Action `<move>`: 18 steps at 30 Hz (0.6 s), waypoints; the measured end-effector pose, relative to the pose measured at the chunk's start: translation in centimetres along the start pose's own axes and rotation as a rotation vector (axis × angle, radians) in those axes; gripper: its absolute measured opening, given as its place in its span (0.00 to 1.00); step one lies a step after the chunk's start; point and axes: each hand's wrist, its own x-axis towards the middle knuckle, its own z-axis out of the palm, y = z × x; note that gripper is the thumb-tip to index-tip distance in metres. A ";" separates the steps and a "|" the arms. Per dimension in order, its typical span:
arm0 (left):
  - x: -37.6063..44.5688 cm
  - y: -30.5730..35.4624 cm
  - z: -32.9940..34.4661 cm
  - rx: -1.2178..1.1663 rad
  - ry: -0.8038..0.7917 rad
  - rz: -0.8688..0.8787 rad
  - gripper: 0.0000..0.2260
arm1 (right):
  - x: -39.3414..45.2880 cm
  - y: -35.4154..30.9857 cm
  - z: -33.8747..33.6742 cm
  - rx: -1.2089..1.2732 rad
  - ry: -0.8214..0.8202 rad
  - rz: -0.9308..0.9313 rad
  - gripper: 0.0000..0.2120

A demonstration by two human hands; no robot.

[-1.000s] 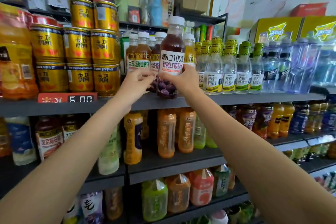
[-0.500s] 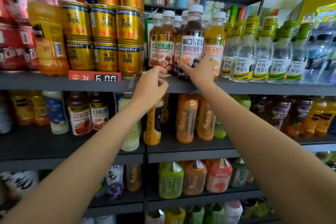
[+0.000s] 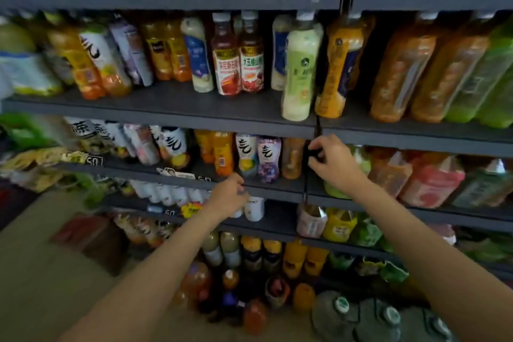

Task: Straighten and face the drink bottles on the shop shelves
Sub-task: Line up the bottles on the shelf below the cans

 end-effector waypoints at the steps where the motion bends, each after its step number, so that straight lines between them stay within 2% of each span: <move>1: 0.2 -1.0 -0.5 0.017 0.010 0.003 0.13 | -0.1 -0.1 1.4 -0.005 -0.084 0.045 0.15; 5: 1.4 -4.0 -1.9 0.101 -0.050 -0.006 0.12 | 0.4 0.6 6.2 0.007 -0.293 0.192 0.23; 7: 2.2 -5.5 -2.8 0.128 -0.067 0.000 0.14 | 1.8 0.8 7.9 0.049 -0.295 0.267 0.27; 13: 6.9 -9.1 -6.8 0.049 -0.066 0.036 0.17 | 6.5 -3.4 15.0 0.245 0.109 0.448 0.27; 16: 9.1 -10.6 -8.3 0.094 -0.071 0.054 0.18 | 8.1 -5.1 17.1 0.200 0.360 0.603 0.30; 18: 10.2 -11.7 -8.6 0.088 -0.095 0.060 0.18 | 8.6 -5.3 17.4 0.108 0.423 0.646 0.25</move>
